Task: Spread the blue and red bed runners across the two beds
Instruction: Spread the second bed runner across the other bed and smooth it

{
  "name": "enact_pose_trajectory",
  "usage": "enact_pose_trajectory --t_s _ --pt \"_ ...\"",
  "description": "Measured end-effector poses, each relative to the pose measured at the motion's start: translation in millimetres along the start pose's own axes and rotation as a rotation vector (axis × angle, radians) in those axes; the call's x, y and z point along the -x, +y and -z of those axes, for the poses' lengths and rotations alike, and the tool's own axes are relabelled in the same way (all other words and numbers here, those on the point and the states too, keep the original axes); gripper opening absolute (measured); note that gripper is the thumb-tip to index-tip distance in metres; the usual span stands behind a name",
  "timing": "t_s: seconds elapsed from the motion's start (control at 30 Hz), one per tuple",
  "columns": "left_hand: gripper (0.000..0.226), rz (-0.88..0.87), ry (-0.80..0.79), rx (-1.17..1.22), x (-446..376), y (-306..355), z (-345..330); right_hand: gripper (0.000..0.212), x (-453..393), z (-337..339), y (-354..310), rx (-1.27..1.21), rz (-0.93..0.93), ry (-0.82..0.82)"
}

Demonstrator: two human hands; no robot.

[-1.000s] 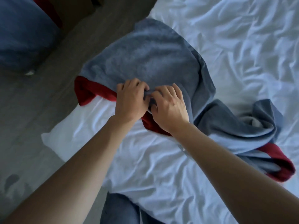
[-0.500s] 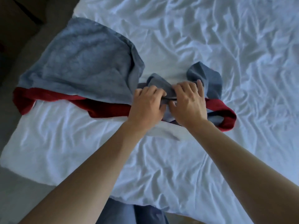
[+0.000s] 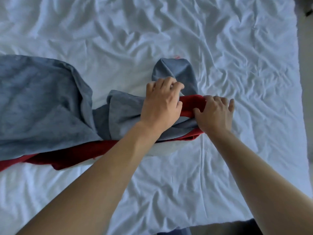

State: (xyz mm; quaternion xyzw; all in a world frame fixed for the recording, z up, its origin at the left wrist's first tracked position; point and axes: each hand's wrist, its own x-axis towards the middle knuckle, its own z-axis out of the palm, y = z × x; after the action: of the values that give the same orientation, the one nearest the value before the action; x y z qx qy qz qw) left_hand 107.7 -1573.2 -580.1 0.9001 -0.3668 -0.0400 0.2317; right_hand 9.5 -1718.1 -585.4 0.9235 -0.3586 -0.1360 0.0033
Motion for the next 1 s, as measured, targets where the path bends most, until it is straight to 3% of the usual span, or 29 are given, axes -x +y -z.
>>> enact_pose_trajectory --t_s 0.1,0.27,0.5,0.67,0.77,0.9,1.0 --pt "0.028 -0.070 -0.076 0.009 -8.8 21.5 -15.2 0.021 -3.4 -9.9 14.3 -0.007 0.021 -0.038" --pt "0.026 -0.098 -0.238 -0.105 -5.2 57.9 -50.7 0.019 -0.7 -20.3 42.8 -0.082 0.019 -0.023" --pt "0.026 -0.126 -0.260 -0.282 3.0 119.8 -86.0 0.019 19.0 -23.7 111.0 -0.215 -0.004 0.015" --pt "0.016 -0.081 -0.261 -0.207 -2.1 154.8 -107.6 0.017 33.5 -28.3 175.5 -0.259 -0.070 0.034" --pt "0.020 -0.113 -0.267 -0.132 3.0 186.5 -118.2 0.015 43.5 -35.1 200.8 -0.286 -0.013 -0.034" --pt "0.017 -0.119 -0.254 -0.142 17.5 196.7 -126.6 0.047 40.1 -38.6 202.1 -0.374 0.217 -0.102" --pt "0.020 -0.084 -0.219 -0.147 14.6 178.2 -117.8 0.028 36.0 -37.9 183.9 -0.357 0.328 -0.095"
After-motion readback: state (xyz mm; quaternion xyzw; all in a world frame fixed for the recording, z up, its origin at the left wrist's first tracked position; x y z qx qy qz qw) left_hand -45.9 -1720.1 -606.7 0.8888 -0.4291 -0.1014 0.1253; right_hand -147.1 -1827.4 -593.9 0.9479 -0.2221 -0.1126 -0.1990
